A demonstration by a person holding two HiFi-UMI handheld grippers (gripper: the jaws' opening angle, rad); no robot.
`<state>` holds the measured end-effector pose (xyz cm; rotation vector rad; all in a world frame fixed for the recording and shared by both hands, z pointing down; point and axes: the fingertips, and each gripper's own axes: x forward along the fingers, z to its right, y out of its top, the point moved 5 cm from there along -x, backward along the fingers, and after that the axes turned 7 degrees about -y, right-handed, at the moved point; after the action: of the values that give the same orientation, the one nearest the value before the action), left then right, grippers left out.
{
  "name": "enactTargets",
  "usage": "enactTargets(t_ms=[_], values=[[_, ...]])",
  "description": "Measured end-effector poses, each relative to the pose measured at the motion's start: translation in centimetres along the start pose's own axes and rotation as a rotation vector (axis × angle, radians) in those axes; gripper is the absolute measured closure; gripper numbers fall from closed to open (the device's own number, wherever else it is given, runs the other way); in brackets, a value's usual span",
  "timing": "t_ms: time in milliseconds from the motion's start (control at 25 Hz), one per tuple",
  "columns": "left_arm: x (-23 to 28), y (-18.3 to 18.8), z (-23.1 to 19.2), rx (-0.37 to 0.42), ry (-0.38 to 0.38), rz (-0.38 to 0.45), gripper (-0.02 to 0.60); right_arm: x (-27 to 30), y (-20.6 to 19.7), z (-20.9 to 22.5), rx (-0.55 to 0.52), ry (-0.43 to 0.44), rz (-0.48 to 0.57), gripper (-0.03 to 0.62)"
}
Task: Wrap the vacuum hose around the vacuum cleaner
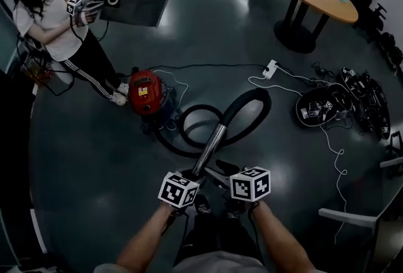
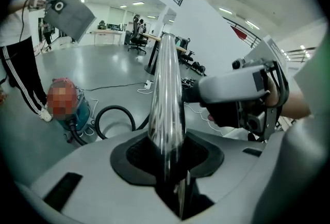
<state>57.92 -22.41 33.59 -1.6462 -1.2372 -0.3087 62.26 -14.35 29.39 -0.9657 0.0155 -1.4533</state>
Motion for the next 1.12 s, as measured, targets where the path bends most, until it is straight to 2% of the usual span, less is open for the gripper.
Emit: enactTargets(t_ms=[200, 320, 560, 800, 960, 1120], values=[[0.8, 1.3, -4.1, -0.117, -0.046, 0.076, 0.443, 0.5, -1.9, 1.9, 0.061, -0.044, 0.001, 0.365], [1.5, 2.3, -5.8, -0.171, -0.062, 0.125, 0.443, 1.4, -2.8, 2.2, 0.053, -0.041, -0.027, 0.365], [5.1, 3.3, -8.1, -0.181, -0.104, 0.166, 0.443, 6.5, -6.6, 3.1, -0.013, 0.008, -0.144, 0.366], [7.6, 4.5, -8.6, -0.184, -0.166, 0.161, 0.443, 9.4, -9.6, 3.6, -0.024, 0.136, -0.225, 0.367], [8.0, 5.8, -8.1, -0.176, -0.187, 0.155, 0.443, 10.1, -9.6, 2.8, -0.036, 0.186, -0.237, 0.367], [7.9, 7.1, -6.8, -0.215, -0.203, 0.175, 0.443, 10.2, -8.7, 2.3, -0.018, 0.201, -0.212, 0.367]])
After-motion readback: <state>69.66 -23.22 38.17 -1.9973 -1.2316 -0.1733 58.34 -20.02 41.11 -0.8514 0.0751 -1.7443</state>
